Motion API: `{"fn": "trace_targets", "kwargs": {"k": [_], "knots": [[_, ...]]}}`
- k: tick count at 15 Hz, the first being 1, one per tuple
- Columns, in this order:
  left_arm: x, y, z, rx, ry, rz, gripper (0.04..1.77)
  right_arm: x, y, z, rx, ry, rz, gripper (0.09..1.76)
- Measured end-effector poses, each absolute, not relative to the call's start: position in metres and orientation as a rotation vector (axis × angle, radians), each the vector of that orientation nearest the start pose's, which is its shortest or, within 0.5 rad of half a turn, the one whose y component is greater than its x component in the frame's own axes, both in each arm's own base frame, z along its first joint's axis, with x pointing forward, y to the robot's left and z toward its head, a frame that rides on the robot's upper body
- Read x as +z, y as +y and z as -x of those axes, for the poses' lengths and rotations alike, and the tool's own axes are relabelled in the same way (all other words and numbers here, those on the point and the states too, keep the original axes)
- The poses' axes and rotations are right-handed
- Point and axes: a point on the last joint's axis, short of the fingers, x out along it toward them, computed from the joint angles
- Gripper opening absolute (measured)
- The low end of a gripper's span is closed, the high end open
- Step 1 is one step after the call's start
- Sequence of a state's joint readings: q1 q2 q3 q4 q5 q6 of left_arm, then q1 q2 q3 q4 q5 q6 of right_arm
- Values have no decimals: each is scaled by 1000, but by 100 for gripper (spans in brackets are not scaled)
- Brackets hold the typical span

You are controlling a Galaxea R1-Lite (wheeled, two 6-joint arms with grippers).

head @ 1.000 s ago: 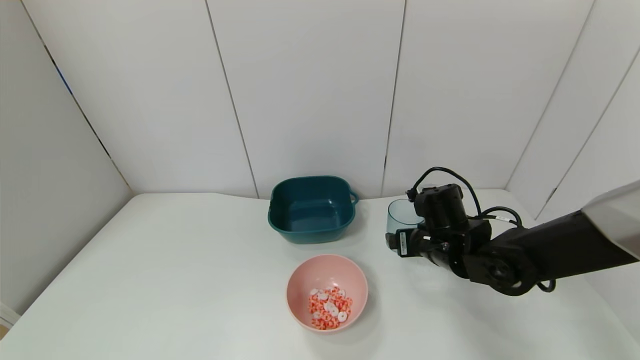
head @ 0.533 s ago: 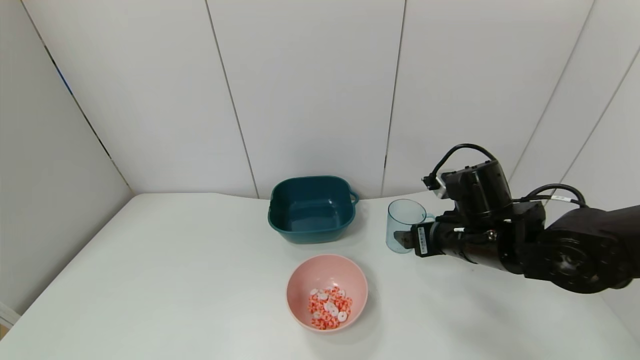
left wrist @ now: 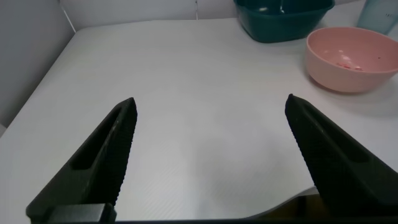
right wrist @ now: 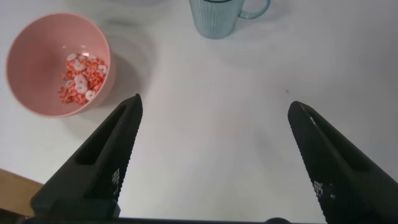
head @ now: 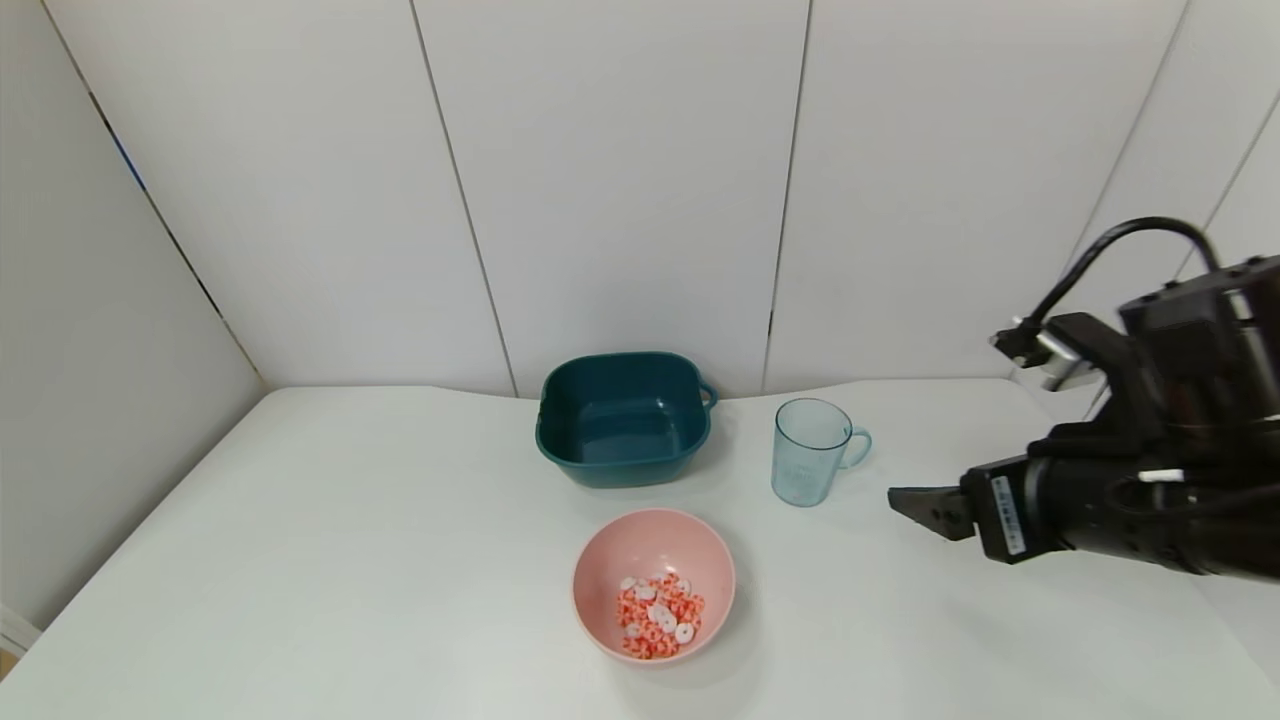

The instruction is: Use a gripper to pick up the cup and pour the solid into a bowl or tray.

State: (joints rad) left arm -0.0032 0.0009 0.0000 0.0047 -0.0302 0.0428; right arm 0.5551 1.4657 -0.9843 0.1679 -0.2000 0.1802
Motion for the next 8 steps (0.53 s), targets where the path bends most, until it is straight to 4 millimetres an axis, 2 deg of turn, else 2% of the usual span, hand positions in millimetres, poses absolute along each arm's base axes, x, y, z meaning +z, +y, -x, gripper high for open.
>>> {"fn": "trace_targets", "kwargs": {"k": [4, 8], "knots": [[75, -1, 23, -34, 4, -42, 172, 240, 91, -148, 304, 518, 35, 170], [75, -1, 23, -34, 5, -43, 172, 244, 60, -103, 296, 421, -8, 170]]}}
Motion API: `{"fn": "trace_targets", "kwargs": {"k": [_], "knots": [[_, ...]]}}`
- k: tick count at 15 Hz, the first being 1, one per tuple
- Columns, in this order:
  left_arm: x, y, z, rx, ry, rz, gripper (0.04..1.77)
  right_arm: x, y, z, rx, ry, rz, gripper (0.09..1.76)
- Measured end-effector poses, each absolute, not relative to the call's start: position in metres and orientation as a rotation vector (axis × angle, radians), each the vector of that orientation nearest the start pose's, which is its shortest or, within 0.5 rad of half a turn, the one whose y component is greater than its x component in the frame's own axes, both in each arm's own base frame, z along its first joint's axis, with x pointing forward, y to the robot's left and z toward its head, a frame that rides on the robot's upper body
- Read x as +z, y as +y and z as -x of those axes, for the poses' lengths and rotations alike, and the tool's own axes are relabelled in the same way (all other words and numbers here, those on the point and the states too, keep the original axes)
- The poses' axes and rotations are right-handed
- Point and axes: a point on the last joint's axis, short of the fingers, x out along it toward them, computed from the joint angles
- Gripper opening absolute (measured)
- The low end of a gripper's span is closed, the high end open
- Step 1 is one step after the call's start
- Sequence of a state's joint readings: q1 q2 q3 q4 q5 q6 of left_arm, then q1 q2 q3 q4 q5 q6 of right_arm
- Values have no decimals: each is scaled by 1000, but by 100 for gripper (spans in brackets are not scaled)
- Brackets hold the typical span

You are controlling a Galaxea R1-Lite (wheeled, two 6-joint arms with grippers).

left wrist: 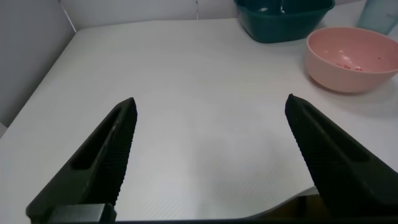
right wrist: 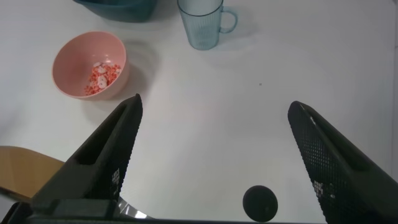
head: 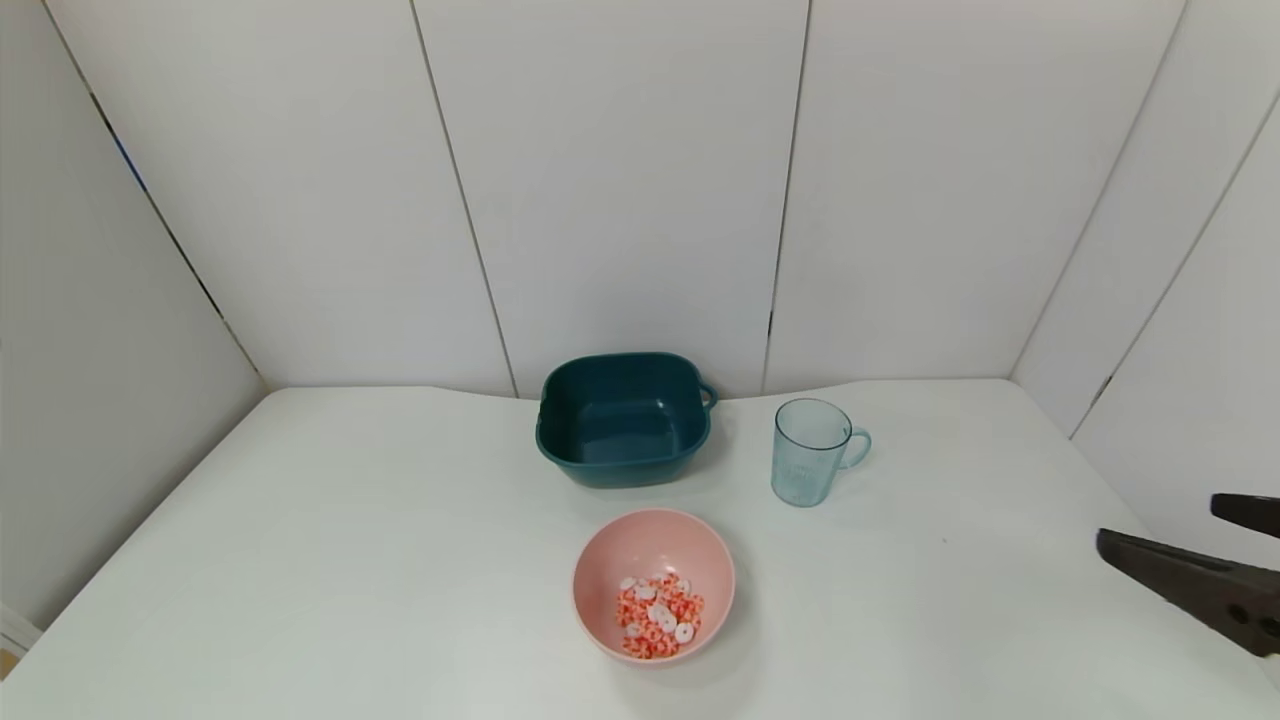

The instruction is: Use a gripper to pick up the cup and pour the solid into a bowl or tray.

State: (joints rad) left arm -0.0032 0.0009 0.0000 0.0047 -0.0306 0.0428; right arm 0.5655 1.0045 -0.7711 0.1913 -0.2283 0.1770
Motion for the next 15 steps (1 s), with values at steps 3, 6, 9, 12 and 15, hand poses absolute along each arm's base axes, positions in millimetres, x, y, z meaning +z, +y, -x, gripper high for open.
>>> {"fn": "trace_targets", "kwargs": {"k": [3, 6, 9, 12, 15], "knots": [[75, -1, 23, -34, 4, -42, 172, 245, 37, -74, 228, 367, -25, 170], [75, -1, 23, -34, 4, -42, 172, 245, 19, -47, 171, 316, -38, 170], [75, -1, 23, -34, 4, -42, 172, 242, 4, -23, 141, 278, -59, 170], [75, -1, 23, -34, 4, -42, 172, 237, -3, -8, 116, 250, -76, 170], [75, -1, 23, -34, 5, -43, 172, 227, -3, 7, 104, 216, -75, 170]]}}
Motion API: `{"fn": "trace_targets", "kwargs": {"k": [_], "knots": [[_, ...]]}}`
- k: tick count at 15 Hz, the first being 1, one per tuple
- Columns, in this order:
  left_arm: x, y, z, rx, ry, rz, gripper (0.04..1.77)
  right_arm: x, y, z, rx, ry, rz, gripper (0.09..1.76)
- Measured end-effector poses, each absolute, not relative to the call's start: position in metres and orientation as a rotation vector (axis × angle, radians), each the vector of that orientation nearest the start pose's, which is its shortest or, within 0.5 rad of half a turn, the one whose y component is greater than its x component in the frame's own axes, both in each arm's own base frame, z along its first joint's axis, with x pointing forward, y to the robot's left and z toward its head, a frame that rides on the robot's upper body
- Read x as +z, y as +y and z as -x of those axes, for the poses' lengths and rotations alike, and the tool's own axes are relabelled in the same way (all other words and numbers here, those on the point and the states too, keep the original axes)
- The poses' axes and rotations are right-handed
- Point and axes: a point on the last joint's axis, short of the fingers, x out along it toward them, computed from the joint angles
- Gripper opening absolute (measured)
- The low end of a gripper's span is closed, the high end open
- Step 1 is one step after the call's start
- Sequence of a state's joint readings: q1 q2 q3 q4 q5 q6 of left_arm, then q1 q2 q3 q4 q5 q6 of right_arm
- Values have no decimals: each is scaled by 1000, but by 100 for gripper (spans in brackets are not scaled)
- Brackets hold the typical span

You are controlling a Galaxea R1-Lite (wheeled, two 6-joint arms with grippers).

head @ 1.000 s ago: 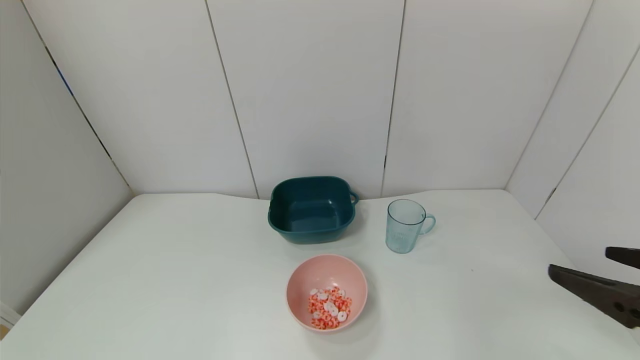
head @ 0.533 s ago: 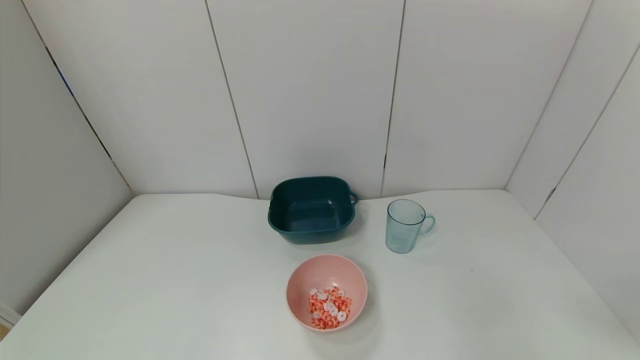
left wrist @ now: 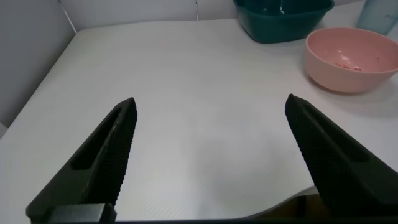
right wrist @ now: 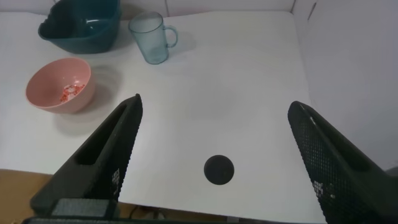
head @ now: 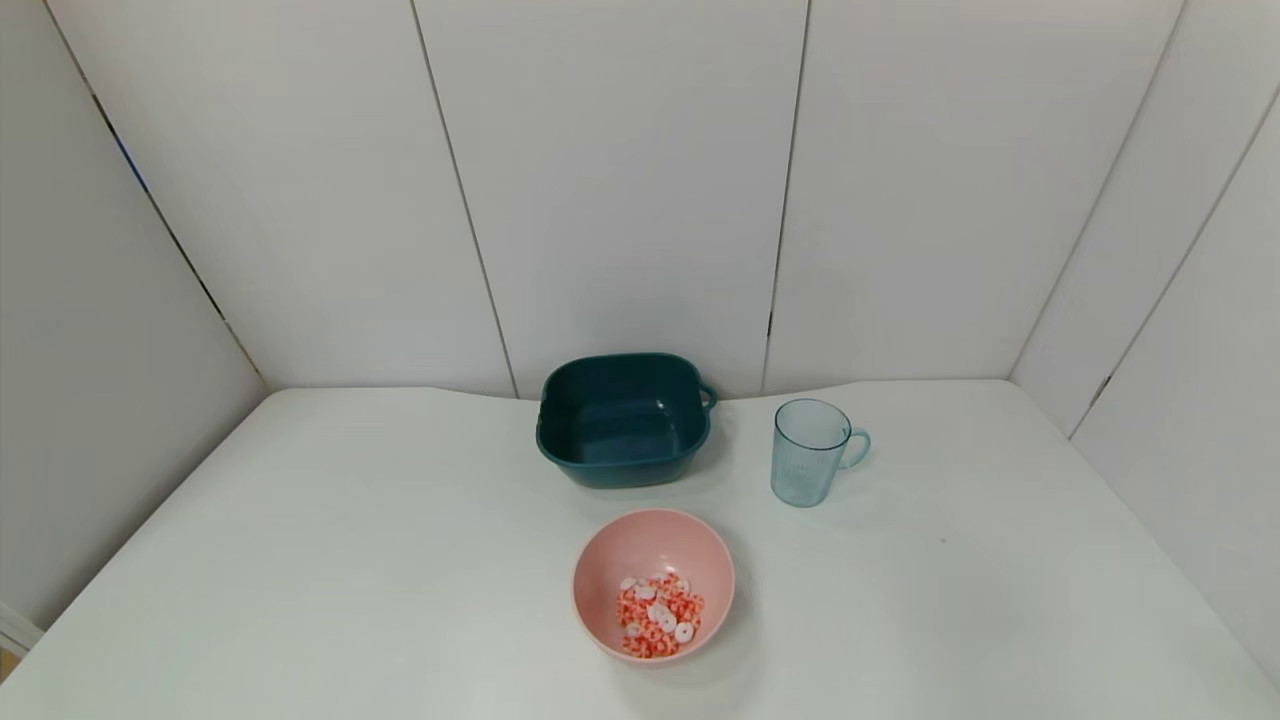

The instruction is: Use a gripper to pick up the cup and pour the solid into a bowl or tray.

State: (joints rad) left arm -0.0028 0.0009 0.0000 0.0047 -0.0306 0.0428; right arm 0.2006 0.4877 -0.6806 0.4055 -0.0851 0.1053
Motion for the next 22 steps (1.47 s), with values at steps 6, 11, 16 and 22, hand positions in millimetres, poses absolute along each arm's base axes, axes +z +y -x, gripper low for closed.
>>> {"fn": "trace_targets", "kwargs": {"k": [6, 11, 16, 22], "knots": [[75, -1, 23, -34, 4, -42, 172, 195, -2, 37, 19, 138, -83, 170], [75, -1, 23, -34, 5, -42, 172, 165, -1, 53, -16, 80, -75, 170], [75, -1, 23, -34, 5, -42, 172, 137, -1, 57, -34, -27, -68, 170], [75, -1, 23, -34, 5, -43, 172, 96, -1, 30, -29, -68, -42, 170]]}}
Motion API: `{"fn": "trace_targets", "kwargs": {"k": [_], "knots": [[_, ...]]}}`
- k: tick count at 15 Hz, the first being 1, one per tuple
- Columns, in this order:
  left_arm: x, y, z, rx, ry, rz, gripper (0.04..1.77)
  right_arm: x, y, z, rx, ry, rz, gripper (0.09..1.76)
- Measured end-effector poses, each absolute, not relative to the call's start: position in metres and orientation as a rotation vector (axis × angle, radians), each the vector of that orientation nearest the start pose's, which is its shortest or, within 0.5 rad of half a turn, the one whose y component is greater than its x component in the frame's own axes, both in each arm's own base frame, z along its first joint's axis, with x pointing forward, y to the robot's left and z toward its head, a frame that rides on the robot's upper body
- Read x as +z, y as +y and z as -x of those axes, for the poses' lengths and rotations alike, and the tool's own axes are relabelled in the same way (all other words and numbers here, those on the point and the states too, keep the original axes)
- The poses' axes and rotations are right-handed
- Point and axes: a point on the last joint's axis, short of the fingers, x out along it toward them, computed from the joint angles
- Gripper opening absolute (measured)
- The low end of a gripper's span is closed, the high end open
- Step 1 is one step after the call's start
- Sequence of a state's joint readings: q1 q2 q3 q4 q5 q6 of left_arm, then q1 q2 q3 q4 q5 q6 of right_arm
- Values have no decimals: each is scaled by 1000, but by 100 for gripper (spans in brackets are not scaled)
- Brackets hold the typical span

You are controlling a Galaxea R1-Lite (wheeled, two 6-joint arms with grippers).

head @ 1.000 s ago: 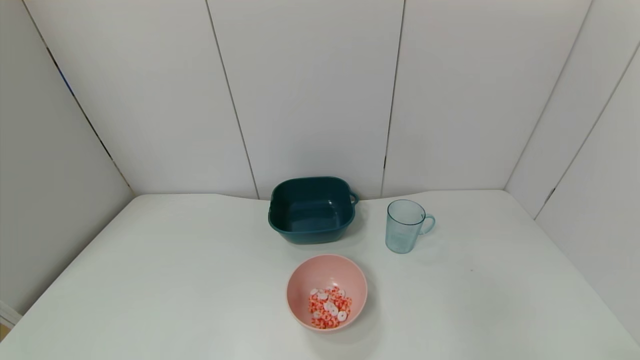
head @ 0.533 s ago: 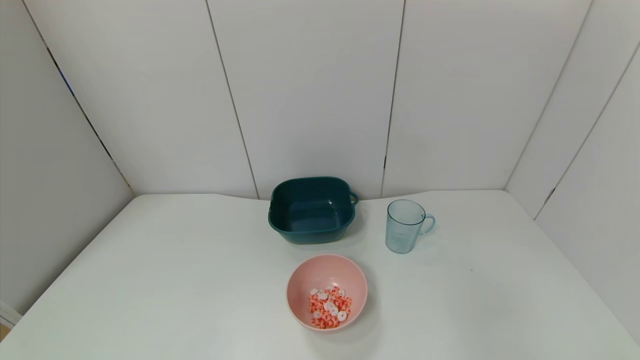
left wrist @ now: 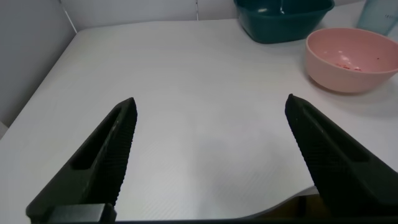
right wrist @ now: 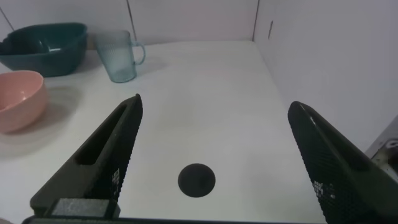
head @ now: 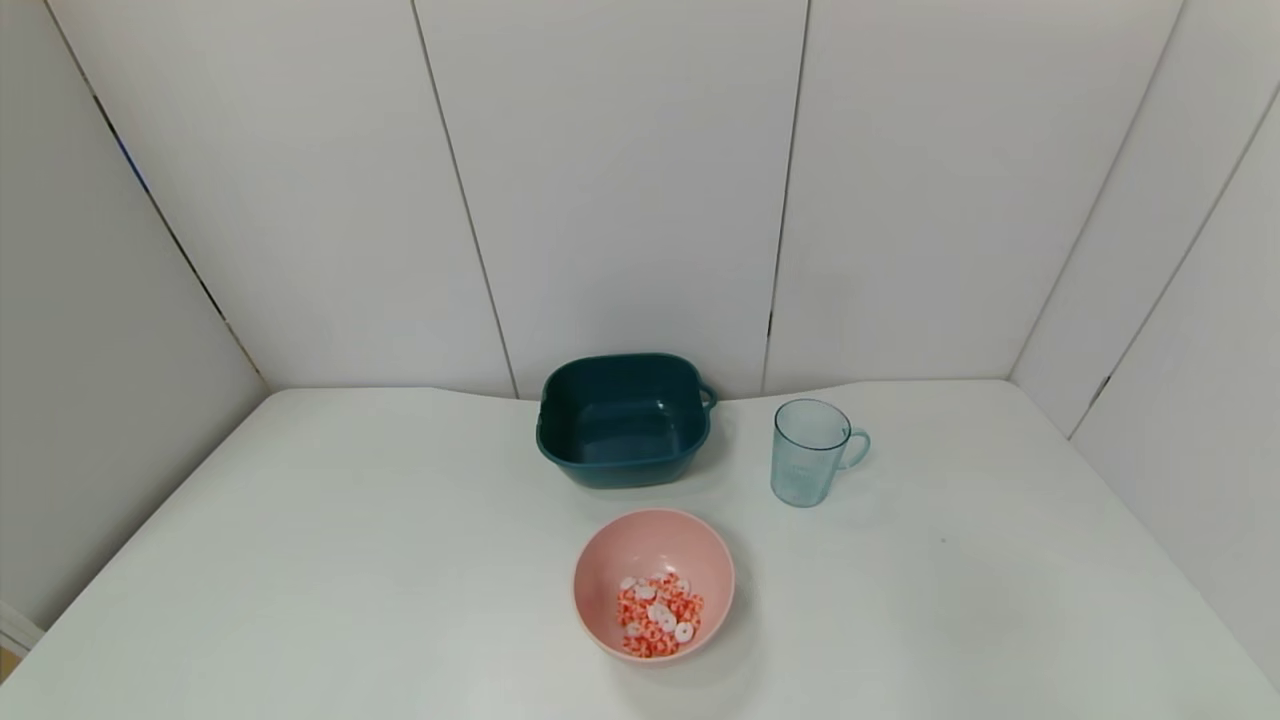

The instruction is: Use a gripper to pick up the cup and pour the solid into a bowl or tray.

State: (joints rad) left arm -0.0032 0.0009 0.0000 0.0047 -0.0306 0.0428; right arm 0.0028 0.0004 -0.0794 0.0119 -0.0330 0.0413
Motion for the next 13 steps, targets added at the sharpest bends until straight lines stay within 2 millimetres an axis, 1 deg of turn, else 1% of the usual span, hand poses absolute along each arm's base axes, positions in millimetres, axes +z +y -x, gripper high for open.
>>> {"fn": "trace_targets", "kwargs": {"k": [2, 5, 13], "knots": [[75, -1, 23, -34, 5, -43, 172, 84, -1, 25, -19, -29, -27, 170], [75, -1, 23, -34, 4, -43, 172, 77, 0, 23, -15, -9, -31, 170], [75, -1, 23, -34, 5, -43, 172, 76, 0, 23, -11, -6, -32, 170]]}}
